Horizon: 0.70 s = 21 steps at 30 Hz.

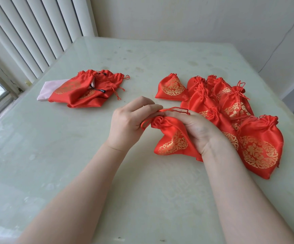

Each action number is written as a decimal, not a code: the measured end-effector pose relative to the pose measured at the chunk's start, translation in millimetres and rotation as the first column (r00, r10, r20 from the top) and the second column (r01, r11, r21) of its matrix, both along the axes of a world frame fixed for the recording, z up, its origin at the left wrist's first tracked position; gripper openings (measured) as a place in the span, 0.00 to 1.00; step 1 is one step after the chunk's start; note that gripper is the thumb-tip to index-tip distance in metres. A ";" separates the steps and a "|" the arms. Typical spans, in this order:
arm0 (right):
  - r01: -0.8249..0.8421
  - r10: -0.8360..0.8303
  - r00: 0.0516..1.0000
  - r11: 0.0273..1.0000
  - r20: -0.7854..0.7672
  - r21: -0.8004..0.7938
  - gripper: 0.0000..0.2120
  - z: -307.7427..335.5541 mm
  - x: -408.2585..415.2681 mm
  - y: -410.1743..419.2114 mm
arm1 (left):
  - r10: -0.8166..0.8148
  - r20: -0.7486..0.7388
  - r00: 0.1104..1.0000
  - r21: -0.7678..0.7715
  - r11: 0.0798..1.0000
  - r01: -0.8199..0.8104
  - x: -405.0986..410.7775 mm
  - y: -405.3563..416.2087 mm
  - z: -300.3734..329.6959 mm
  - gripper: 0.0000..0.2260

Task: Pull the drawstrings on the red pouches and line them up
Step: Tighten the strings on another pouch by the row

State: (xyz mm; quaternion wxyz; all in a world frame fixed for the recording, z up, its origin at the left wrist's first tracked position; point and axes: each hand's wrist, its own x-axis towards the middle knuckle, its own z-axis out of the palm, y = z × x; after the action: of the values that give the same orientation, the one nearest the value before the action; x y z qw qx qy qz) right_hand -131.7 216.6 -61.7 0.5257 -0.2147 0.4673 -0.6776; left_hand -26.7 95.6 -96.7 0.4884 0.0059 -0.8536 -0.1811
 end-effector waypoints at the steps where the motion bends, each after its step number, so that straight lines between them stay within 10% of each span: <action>1: -0.007 0.007 1.000 1.000 0.000 -0.002 0.06 0.4 0.9 0.1 | -0.004 -0.001 1.000 0.018 1.000 0.004 0.4 1.0 0.6 0.06; 21: -0.117 0.117 0.993 0.993 0.025 -0.022 0.09 5.9 12.5 -2.4 | -0.140 -0.027 0.990 0.262 0.955 0.142 -0.2 1.0 10.8 0.15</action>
State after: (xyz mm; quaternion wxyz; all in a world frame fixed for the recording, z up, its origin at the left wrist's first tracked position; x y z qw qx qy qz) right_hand -119.2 214.2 -55.8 0.5682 -0.2384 0.4401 -0.6532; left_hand -27.0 96.6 -85.9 0.4724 0.0091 -0.8183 -0.3272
